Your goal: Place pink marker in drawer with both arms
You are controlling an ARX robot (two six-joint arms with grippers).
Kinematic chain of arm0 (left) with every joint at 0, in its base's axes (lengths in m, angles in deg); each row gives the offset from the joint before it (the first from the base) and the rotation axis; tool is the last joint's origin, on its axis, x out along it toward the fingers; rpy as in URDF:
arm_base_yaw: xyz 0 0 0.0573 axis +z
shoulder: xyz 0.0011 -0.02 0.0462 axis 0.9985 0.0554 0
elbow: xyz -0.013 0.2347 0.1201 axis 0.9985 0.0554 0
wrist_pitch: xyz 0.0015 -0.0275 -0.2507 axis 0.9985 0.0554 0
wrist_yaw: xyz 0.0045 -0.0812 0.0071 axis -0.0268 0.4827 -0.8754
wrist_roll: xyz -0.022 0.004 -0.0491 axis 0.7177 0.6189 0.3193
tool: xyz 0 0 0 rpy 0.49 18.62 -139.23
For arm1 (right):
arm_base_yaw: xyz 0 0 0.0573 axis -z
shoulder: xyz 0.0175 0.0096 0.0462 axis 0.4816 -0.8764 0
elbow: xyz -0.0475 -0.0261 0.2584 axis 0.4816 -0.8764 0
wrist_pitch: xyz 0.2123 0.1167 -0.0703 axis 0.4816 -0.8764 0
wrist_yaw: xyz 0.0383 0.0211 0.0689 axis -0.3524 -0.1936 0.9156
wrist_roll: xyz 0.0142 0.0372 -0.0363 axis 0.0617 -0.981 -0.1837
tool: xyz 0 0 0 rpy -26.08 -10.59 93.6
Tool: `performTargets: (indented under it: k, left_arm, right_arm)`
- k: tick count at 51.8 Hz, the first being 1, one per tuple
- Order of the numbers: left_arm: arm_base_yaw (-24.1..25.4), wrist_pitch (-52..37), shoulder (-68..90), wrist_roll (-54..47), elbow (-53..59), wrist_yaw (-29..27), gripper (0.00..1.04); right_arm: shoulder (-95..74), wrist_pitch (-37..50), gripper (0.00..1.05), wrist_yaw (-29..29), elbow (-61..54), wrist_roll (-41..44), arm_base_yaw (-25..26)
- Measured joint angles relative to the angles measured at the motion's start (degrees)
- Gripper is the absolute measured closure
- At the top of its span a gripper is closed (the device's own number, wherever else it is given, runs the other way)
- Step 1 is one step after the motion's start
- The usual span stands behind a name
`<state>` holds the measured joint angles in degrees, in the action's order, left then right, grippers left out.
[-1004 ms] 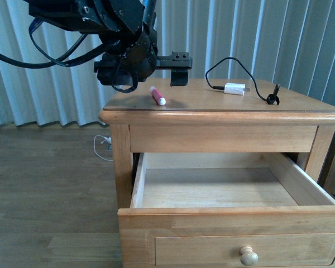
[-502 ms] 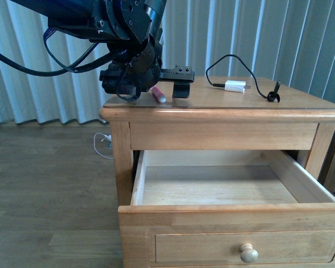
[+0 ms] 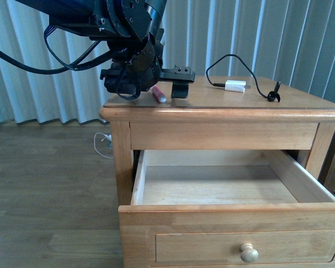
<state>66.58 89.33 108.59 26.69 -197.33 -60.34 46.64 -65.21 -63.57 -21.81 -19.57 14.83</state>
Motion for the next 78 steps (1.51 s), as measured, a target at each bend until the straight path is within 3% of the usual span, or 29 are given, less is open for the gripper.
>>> performTargets:
  k: [20, 32, 47, 58, 66, 78]
  left_arm:
    - [0.9, -3.3, -1.6, -0.6, 3.6, 1.5, 0.9]
    - [2.1, -12.3, -6.7, -0.6, 13.8, 8.7, 0.9]
    - [3.3, -29.0, -21.7, -6.8, 36.7, 24.7, 0.91]
    - [3.7, -32.4, -33.0, -15.0, 47.9, 36.4, 0.91]
    - [2.9, -30.9, -34.9, -21.1, 51.5, 40.0, 0.91]
    - [0.2, -29.4, -31.9, -26.9, 52.6, 37.1, 0.91]
  right_arm:
    - [0.0, 0.0, 0.08, 0.0, 0.0, 0.0, 0.0]
    - [0.0, 0.0, 0.08, 0.0, 0.0, 0.0, 0.0]
    - [0.0, 0.0, 0.08, 0.0, 0.0, 0.0, 0.0]
    - [0.0, 0.0, 0.08, 0.0, 0.0, 0.0, 0.0]
    - [0.0, 0.0, 0.08, 0.0, 0.0, 0.0, 0.0]
    - [0.0, 0.0, 0.08, 0.0, 0.0, 0.0, 0.0]
